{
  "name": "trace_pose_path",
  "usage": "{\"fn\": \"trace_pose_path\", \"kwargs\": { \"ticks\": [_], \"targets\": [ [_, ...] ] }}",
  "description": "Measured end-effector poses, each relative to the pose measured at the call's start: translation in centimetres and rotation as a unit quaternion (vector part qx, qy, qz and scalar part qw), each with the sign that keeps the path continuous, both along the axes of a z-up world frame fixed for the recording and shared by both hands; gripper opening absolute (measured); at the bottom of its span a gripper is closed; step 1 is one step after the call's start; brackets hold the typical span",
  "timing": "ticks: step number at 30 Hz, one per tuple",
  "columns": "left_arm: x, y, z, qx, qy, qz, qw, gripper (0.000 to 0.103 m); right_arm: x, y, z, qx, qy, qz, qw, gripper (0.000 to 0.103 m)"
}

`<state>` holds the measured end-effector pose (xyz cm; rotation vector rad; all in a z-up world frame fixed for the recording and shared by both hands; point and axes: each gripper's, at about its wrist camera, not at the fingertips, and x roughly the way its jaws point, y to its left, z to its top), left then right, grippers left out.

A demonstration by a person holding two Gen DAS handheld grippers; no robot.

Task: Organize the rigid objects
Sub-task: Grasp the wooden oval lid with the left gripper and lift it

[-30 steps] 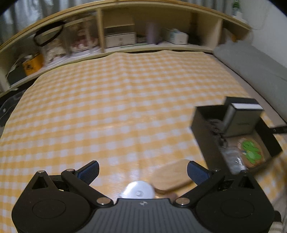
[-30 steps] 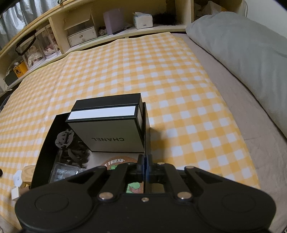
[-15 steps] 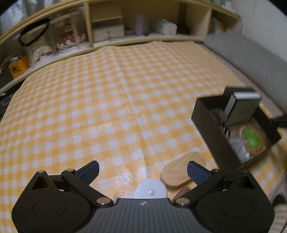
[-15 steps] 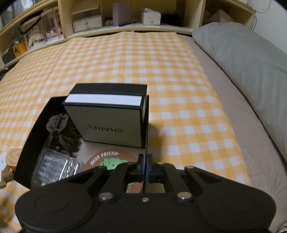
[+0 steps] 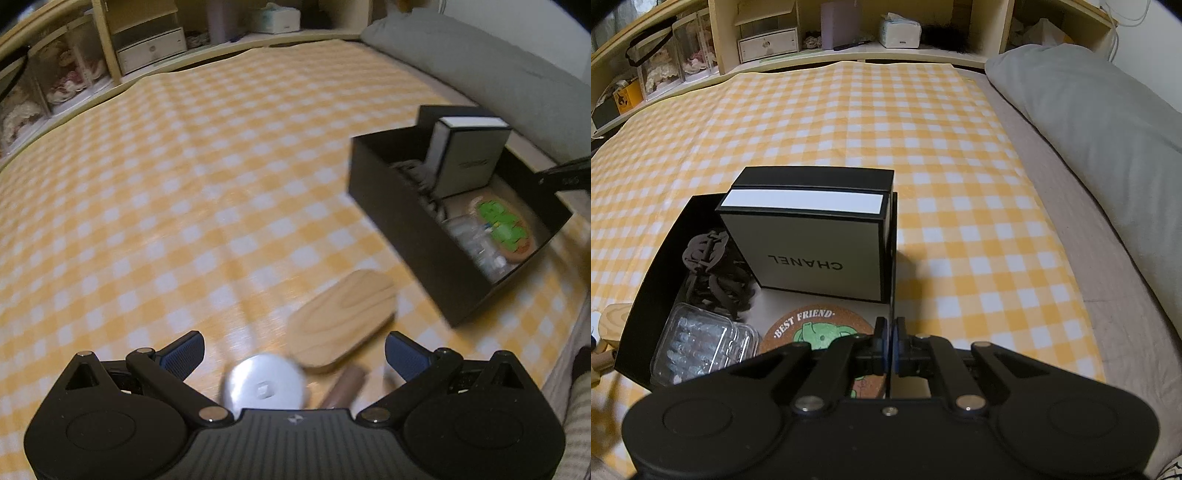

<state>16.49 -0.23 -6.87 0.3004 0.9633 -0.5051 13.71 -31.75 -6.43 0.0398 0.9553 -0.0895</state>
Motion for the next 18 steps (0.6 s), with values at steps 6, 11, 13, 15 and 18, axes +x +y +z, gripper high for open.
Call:
{"fn": "trace_pose_path", "kwargs": {
  "ticks": [6,11,13,15,18],
  "targets": [
    [-1.1,-3.1,-0.9,0.038,-0.022,-0.054,0.9976,0.095,0.0,0.0,0.0,0.000,0.000,0.000,1.000,0.003],
    [0.4,-1.9,-2.2,0.099,-0.016,-0.011,0.9949,0.095,0.0,0.0,0.0,0.000,0.000,0.000,1.000,0.003],
    [1.4,-0.8,-2.1,0.102,-0.016,0.021,0.9944,0.094,0.0,0.0,0.0,0.000,0.001,0.000,1.000,0.003],
    [2.2,0.1,-2.0,0.107,-0.023,0.054,0.9926,0.094,0.0,-0.1,0.0,0.000,0.001,0.000,1.000,0.003],
    [3.3,1.2,-1.9,0.095,-0.036,0.095,0.9903,0.094,0.1,-0.1,0.0,0.000,0.001,-0.001,1.000,0.003]
  ]
}}
